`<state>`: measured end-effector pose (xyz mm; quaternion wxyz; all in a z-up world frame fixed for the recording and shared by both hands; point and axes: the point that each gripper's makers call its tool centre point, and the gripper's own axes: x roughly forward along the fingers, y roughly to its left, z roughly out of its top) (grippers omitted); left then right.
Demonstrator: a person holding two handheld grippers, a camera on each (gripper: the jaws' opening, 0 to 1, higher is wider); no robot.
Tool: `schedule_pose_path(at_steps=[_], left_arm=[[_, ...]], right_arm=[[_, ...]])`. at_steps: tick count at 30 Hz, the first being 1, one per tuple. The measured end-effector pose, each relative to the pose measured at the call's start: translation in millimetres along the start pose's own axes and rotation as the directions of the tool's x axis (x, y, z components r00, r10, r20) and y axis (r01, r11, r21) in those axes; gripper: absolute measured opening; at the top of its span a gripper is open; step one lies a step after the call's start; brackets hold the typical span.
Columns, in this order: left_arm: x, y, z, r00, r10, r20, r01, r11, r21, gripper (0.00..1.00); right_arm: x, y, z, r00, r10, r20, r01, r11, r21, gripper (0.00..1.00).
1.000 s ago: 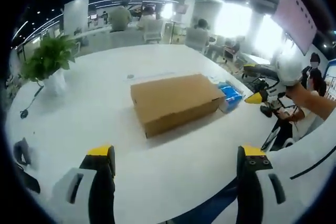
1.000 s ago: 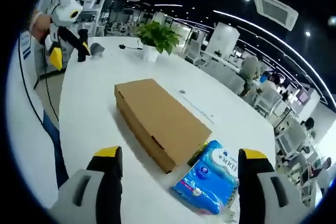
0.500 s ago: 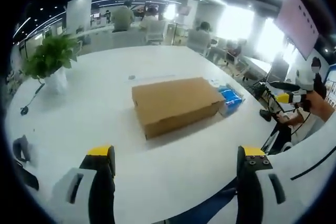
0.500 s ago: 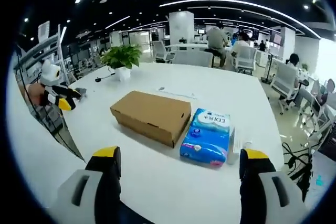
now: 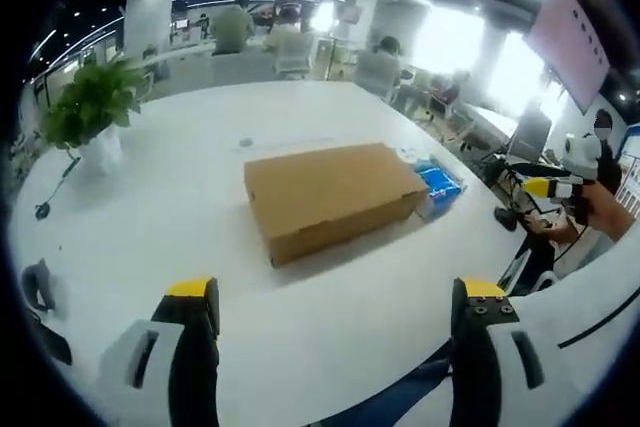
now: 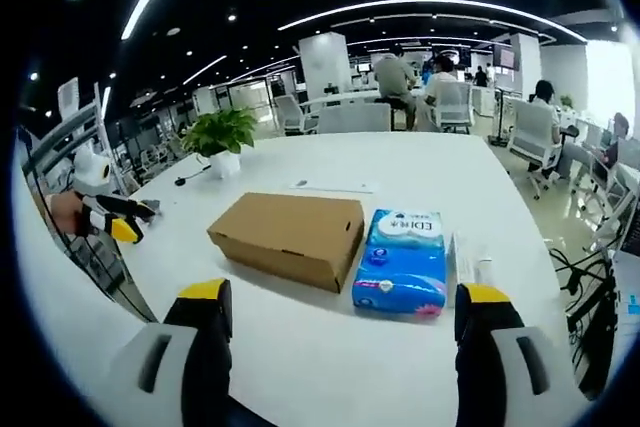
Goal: Operate the shoe box by opening the lid, removing the specified soft item, and placing it in the target area until the item is outside and the box remains undamaged.
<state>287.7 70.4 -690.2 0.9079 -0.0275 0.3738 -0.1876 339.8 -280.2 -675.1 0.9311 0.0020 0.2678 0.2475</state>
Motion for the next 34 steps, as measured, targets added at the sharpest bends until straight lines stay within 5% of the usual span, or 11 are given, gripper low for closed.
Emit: schedule_pose_path(at_steps=[34], left_arm=[[-7,0.5,-8.1,0.999,0.05,0.001,-0.05,0.997,-0.053,0.99]], right_arm=[[16,5,0.4,0.998,0.063,-0.026,-0.064,0.997,-0.032,0.96]])
